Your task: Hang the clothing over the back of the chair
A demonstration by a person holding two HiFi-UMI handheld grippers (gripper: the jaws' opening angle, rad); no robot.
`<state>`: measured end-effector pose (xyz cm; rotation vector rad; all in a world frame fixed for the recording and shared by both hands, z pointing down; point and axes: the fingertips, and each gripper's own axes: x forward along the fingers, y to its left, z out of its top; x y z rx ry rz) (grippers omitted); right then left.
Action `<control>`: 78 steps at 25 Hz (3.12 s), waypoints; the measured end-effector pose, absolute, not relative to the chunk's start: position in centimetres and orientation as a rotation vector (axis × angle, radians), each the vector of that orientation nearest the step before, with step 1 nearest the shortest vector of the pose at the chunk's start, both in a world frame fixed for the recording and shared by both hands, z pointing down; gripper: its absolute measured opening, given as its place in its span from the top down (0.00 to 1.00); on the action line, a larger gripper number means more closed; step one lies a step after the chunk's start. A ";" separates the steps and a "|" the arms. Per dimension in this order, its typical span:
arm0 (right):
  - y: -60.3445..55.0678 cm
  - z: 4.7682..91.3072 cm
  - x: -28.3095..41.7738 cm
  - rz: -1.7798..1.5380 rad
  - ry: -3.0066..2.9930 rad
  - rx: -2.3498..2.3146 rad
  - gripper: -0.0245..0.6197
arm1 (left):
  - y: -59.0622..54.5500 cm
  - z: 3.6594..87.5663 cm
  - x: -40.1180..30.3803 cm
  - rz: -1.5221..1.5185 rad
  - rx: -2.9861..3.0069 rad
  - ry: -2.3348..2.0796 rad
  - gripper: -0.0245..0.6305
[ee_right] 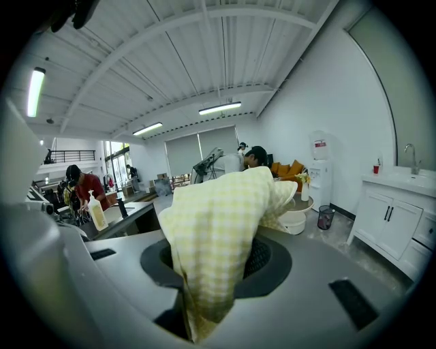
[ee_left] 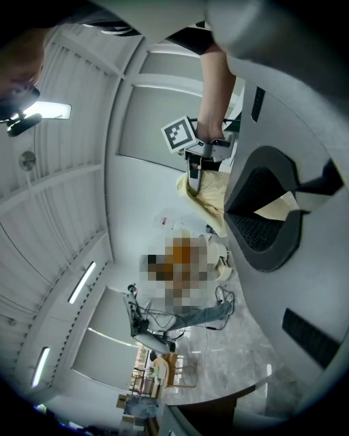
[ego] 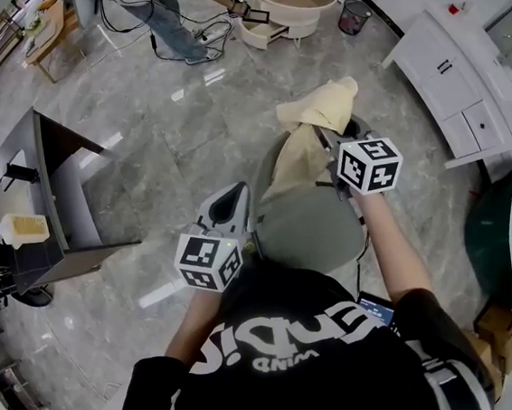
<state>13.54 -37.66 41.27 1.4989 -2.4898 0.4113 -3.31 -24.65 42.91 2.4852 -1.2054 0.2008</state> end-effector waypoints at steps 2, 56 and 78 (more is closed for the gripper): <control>-38.4 42.0 13.5 0.418 -2.482 1.499 0.75 | -24.8 43.1 -3.5 0.206 2.480 -1.210 0.94; -43.5 62.2 12.9 0.703 -2.083 1.323 0.61 | -27.0 46.1 -6.0 0.266 2.384 -1.212 0.94; -36.8 66.5 15.4 0.879 -1.903 1.348 0.56 | -24.5 45.6 -5.8 0.249 2.395 -1.212 0.94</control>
